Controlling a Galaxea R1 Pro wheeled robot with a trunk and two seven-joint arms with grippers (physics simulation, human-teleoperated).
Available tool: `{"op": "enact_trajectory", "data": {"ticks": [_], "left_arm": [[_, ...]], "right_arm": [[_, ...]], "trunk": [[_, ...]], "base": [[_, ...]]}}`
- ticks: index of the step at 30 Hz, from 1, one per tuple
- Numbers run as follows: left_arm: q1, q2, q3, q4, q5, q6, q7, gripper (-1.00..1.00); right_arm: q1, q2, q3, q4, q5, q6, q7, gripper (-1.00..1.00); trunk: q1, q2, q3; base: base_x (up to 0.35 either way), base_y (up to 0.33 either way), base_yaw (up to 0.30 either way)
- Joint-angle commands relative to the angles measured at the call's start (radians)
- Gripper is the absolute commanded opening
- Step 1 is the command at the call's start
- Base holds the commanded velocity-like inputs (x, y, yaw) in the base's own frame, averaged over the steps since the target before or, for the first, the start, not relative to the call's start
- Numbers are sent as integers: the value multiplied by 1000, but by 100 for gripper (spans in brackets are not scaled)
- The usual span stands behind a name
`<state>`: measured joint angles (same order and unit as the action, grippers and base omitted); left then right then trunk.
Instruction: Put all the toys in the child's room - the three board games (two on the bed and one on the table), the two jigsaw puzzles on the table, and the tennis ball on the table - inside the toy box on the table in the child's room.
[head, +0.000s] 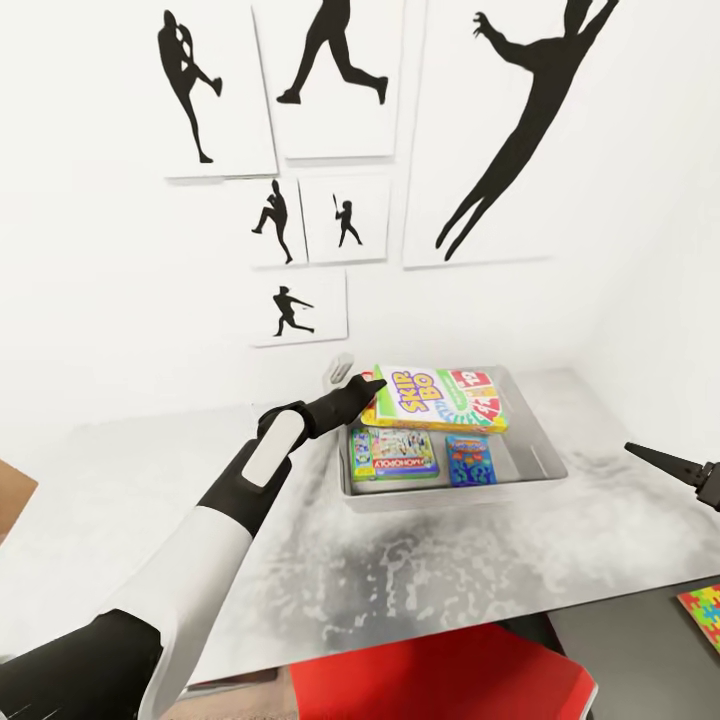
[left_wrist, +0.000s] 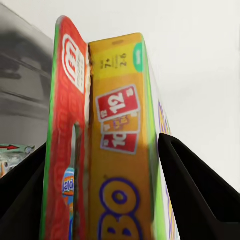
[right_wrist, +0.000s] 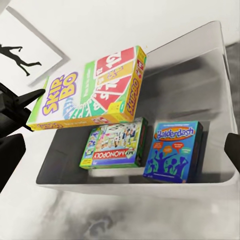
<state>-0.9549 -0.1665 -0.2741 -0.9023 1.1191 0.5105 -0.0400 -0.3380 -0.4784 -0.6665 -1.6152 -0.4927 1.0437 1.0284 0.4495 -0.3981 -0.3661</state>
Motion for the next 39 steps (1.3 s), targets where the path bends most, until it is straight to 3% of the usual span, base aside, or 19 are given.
{"op": "enact_trajectory", "data": {"ticks": [1, 24, 33, 39], "left_arm": [[-1, 0, 1, 0, 2, 3, -1, -100], [-2, -4, -11, -10, 5, 9, 1, -100], [-14, -3, -40, -14, 58, 9, 8, -100], [-19, -2, -59, -15, 74, 8, 10, -100]], "right_arm": [[-1, 0, -1, 0, 3, 3, 6, 100], [-1, -2, -1, 0, 3, 3, 6, 100], [-1, -5, -1, 0, 3, 3, 6, 100], [-1, -5, -1, 0, 3, 3, 6, 100]], "trunk": [[0, -2, -3], [0, -2, -32], [0, -2, -33], [0, -2, -33]], "base": [[0, 0, 0], [0, 0, 0], [0, 0, -50], [0, 0, -100]]}}
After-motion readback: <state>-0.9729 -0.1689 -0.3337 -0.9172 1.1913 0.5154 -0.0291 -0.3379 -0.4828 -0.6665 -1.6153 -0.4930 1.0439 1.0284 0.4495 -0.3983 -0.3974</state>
